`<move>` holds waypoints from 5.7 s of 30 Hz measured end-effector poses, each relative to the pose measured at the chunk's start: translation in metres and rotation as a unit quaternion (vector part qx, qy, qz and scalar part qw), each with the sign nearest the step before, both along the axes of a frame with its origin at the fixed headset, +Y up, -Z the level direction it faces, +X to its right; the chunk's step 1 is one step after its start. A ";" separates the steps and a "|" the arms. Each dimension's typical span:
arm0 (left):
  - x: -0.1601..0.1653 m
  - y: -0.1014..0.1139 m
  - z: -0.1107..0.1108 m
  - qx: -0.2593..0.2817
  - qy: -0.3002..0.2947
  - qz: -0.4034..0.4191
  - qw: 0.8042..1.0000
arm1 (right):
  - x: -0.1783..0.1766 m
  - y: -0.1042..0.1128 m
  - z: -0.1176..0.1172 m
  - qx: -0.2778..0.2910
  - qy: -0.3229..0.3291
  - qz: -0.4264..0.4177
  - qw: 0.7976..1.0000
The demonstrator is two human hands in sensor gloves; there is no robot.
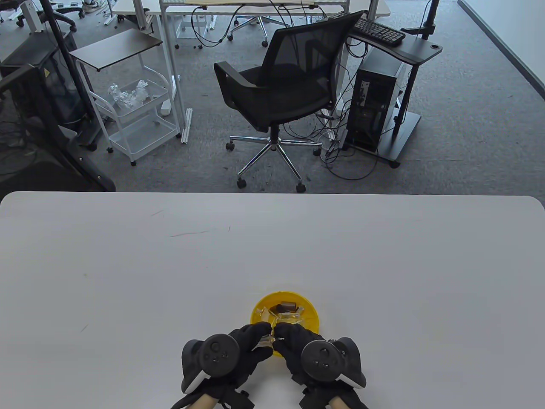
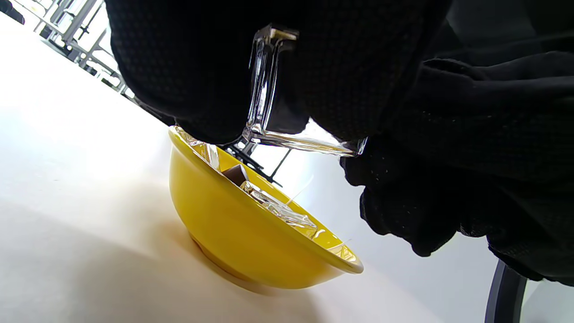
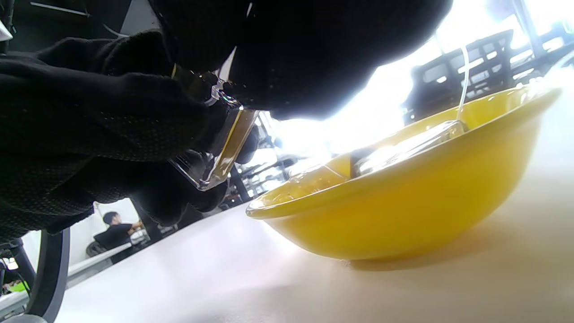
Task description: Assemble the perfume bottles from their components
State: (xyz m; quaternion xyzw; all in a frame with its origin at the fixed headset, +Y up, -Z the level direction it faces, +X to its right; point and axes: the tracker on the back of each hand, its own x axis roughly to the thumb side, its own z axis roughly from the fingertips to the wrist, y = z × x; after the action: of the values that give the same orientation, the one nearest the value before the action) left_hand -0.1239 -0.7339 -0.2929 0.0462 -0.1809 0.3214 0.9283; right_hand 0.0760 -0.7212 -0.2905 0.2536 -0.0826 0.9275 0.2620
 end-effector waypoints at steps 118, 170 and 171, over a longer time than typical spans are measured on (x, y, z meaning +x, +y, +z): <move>-0.025 -0.008 -0.013 -0.057 0.044 0.046 0.996 | -0.002 -0.023 -0.022 -0.059 0.015 0.029 0.998; -0.009 -0.018 -0.009 -0.118 -0.019 0.155 0.981 | -0.024 -0.008 0.011 0.040 0.021 0.189 0.981; -0.009 -0.018 -0.009 -0.124 -0.024 0.164 0.978 | -0.024 -0.008 0.011 0.044 0.016 0.197 0.979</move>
State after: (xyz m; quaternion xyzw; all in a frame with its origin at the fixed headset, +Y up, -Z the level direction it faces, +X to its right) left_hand -0.1328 -0.7521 -0.3018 -0.0481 -0.1523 0.4898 0.8571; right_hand 0.0517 -0.7291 -0.2791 0.2907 -0.0682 0.9522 0.0643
